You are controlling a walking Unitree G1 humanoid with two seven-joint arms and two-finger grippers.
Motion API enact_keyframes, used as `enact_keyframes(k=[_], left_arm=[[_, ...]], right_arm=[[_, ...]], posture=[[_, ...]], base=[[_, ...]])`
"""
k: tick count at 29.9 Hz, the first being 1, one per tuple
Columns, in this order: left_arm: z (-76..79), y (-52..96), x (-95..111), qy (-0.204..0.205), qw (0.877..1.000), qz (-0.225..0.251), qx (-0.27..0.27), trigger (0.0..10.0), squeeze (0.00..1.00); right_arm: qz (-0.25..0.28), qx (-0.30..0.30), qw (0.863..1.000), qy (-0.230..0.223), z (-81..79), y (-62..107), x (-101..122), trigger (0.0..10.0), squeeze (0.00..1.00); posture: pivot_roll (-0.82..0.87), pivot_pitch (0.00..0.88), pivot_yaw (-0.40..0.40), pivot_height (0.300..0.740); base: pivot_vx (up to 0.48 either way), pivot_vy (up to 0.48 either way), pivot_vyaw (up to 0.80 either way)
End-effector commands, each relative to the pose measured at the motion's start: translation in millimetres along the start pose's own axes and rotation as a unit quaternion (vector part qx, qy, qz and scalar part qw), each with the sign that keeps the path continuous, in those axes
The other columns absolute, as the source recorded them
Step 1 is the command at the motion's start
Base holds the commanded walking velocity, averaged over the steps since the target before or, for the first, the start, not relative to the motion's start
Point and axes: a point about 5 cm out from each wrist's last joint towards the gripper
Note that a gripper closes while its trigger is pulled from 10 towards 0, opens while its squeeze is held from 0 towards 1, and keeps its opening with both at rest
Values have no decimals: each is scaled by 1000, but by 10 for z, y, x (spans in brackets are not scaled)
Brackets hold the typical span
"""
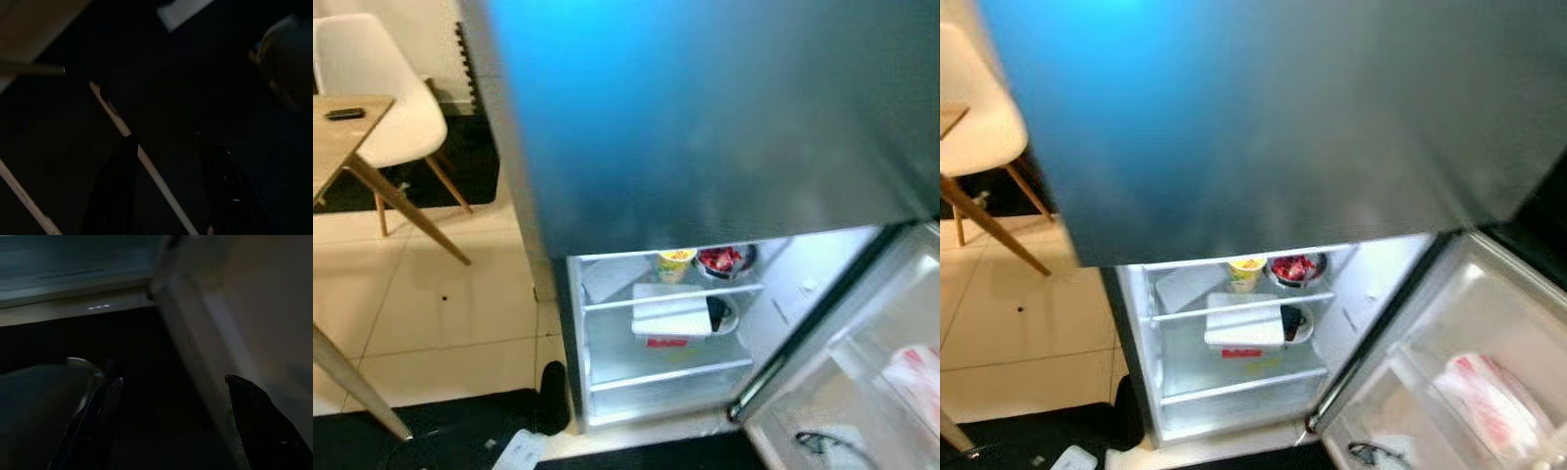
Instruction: Restocking fridge
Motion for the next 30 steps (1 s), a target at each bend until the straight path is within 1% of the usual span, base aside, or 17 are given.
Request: enact_keyframes(k=[1,8,30], left_arm=[[41,0,17,-2,1000,3,-5,10000,0],[46,5,-12,-4,1000,-3,-5,10000,0],[39,-1,4,-8,1000,-4,-5,10000,0]], right_arm=[[0,-6,1000,2,49,6,3,10000,0],[-2,-7,1000,3,50,7,-3,10000,0],[-4,-8,1000,4,57,7,-6,10000,0]], posture=[[-67,0,-76,740],[-66,0,-76,740],[-67,0,-75,740]], base=[[0,334,0],[0,336,0],[0,329,0]])
Point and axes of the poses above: a point about 5 cm out from each wrist's last joint towards the gripper, its own y axis pointing back from the gripper into the wrist, its own x axis along the axis of the wrist's last joint, z = x × y, and after that the axes turned 9 degrees about -y, right-handed
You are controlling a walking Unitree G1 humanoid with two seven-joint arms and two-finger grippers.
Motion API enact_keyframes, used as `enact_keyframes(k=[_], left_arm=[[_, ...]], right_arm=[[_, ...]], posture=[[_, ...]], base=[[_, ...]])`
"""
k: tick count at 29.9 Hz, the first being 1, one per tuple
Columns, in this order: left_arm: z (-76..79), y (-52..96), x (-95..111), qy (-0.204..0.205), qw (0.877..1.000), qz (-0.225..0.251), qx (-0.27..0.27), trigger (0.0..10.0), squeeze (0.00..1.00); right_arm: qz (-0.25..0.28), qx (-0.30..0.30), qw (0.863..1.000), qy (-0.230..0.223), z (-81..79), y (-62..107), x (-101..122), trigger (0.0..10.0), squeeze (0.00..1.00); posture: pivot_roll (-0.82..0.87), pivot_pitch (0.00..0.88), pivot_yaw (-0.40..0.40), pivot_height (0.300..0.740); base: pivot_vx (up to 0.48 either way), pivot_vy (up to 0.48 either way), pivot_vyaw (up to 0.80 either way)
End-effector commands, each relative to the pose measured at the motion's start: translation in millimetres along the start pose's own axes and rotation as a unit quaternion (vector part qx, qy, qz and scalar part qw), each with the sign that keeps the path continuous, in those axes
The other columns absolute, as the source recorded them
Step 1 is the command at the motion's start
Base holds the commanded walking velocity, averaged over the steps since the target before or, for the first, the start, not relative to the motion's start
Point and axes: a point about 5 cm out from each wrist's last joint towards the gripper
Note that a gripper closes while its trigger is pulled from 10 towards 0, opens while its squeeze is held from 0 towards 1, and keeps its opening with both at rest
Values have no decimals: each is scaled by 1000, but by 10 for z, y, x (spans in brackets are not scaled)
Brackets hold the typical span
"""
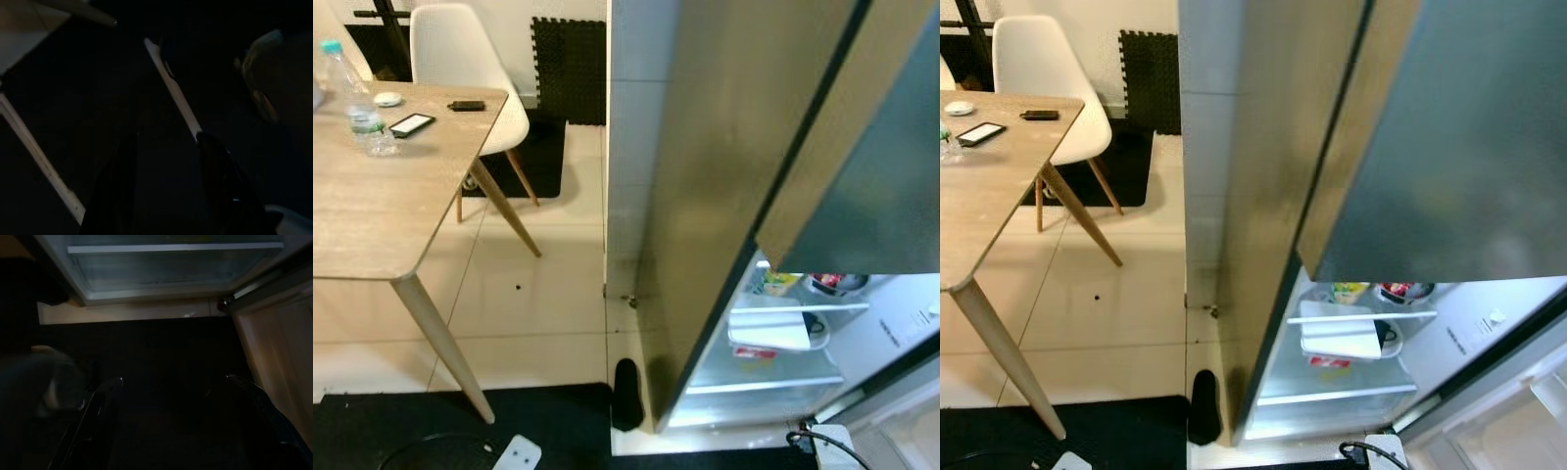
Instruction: Restocking fridge
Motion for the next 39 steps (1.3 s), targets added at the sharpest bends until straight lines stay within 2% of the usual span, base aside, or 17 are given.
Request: enact_keyframes(k=[1,39], left_arm=[[41,13,-62,-3,1000,-11,-7,10000,0],[43,12,-57,-1,1000,-11,-8,10000,0]], right_arm=[[3,2,1000,-3,-16,-2,4,10000,0],[3,1,1000,-6,-9,-3,9,10000,0]], posture=[[-66,0,-75,740],[-67,0,-76,740]], base=[[0,270,0],[0,276,0]])
Point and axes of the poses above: a point about 5 cm out from each wrist's last joint towards the gripper, its own y axis pointing back from the gripper into the wrist, its own x axis along the axis of the wrist's last joint, z = x × y, and after that the axes turned 9 degrees about -y, right-handed
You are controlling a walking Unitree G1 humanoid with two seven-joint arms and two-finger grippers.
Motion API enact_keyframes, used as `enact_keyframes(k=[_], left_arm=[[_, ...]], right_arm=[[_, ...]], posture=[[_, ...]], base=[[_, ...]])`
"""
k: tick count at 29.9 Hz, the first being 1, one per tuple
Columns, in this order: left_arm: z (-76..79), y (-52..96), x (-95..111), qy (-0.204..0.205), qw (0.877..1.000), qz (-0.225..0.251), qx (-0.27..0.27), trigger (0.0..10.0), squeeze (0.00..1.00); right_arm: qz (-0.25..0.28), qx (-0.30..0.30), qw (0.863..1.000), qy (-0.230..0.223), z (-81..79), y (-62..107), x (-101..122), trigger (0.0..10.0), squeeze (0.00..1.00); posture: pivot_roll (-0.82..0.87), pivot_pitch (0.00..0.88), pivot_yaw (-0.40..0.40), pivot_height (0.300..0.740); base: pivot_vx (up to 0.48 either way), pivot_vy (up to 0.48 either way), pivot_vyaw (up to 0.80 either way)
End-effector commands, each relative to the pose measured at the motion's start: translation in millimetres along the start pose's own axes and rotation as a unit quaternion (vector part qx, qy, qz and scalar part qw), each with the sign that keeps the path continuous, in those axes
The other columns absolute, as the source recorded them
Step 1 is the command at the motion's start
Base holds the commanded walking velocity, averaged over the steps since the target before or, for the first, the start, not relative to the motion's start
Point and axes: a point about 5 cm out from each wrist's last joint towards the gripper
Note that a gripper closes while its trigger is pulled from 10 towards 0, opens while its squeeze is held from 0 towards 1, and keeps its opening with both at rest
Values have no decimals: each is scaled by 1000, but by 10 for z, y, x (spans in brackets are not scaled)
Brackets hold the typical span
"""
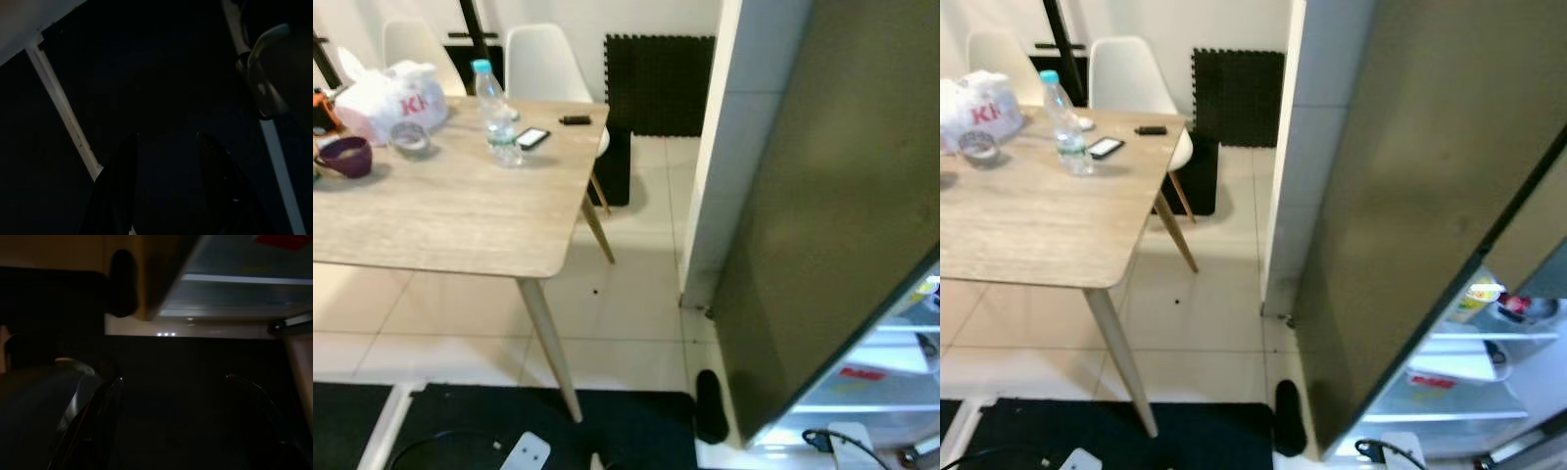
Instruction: Restocking fridge
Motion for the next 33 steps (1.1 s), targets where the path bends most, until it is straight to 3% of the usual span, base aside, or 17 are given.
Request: enact_keyframes(k=[1,33], left_arm=[[31,5,-23,-2,1000,-6,-6,10000,0],[36,6,-26,-3,1000,-6,-6,10000,0]], right_arm=[[1,4,1000,-4,-30,-2,-5,10000,0],[1,4,1000,-3,-28,-2,-4,10000,0]], posture=[[-67,0,-76,740],[-65,0,-75,740]], base=[[0,300,0],[0,300,0]])
Point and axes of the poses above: a point about 5 cm out from each wrist's last joint towards the gripper, its own y axis pointing back from the gripper into the wrist, its own x axis along the axis of the wrist's last joint, z = x × y, and after that the axes turned 9 degrees about -y, right-handed
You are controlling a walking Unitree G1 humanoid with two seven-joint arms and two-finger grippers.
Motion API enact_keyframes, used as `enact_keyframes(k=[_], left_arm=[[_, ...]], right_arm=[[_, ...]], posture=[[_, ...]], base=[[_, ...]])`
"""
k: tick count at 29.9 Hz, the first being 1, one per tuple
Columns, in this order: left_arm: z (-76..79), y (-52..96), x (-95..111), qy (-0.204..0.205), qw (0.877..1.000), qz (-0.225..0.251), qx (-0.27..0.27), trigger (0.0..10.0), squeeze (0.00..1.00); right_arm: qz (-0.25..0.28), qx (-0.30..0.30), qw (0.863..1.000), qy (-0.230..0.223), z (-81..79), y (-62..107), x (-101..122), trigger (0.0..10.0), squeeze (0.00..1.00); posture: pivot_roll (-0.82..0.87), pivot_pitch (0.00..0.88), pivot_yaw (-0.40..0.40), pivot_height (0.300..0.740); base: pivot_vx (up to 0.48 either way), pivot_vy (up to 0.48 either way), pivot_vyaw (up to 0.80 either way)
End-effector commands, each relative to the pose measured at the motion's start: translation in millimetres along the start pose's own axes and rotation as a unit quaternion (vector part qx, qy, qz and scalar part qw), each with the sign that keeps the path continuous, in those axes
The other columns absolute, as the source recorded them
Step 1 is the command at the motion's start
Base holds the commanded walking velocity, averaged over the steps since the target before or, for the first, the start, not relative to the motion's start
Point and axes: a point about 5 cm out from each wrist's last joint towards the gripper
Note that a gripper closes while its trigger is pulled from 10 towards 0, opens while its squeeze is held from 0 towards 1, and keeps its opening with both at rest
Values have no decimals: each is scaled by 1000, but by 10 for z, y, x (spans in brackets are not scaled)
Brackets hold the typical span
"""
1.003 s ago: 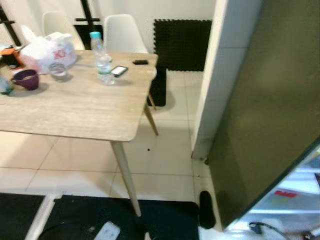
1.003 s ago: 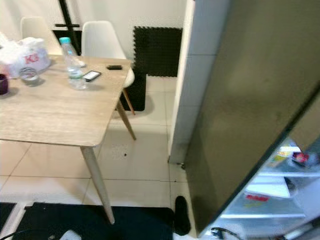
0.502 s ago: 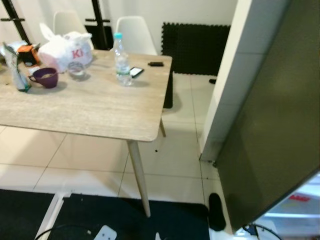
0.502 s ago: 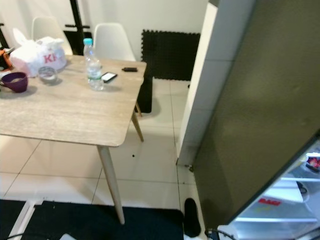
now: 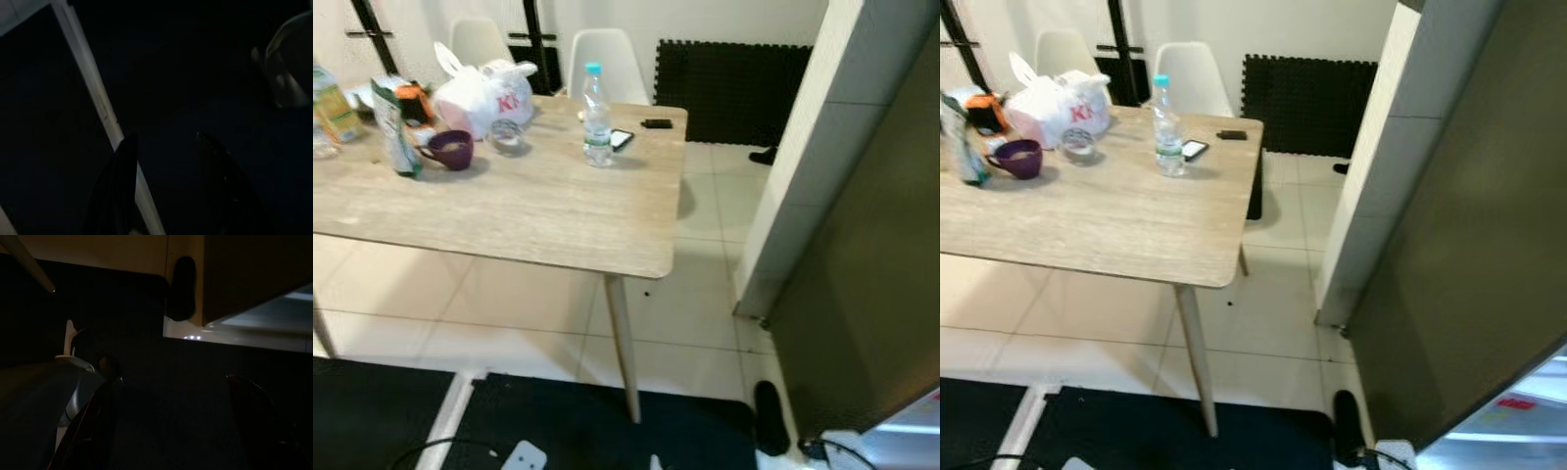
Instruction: Restocking fridge
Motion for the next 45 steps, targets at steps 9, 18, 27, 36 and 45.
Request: enact_keyframes(k=[9,18,27,36,45], left_arm=[[57,13,-51,-2,1000,-9,-9,10000,0],[58,13,-50,-2,1000,-8,-9,10000,0],[58,13,-50,-1,1000,-8,-9,10000,0],[59,13,-52,-1,1000,-9,-9,10000,0],[59,13,-51,-1,1000,-8,-9,10000,0]], right_arm=[[1,3,1000,-5,-44,-4,-8,10000,0],[2,3,1000,-5,-47,-3,-11,10000,0],[2,3,1000,-5,-47,-4,-9,10000,0],[2,4,1000,-4,-47,-4,-7,10000,0],[3,3,1000,-4,-47,-5,-1,10000,0]], posture=[[-67,0,-74,740],[-67,0,-74,740],[-66,0,-75,740],[-66,0,-75,740],[-67,0,-76,740]], base=[[0,299,0],[0,300,0],[0,300,0],[0,301,0],[0,299,0]])
Point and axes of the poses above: a point about 5 cm out from each wrist's last joint towards the gripper, its own y axis pointing back from the gripper into the wrist, its own x axis along the axis of the wrist's last joint, z = x × y, and after that the axes turned 9 degrees about -y, right-handed
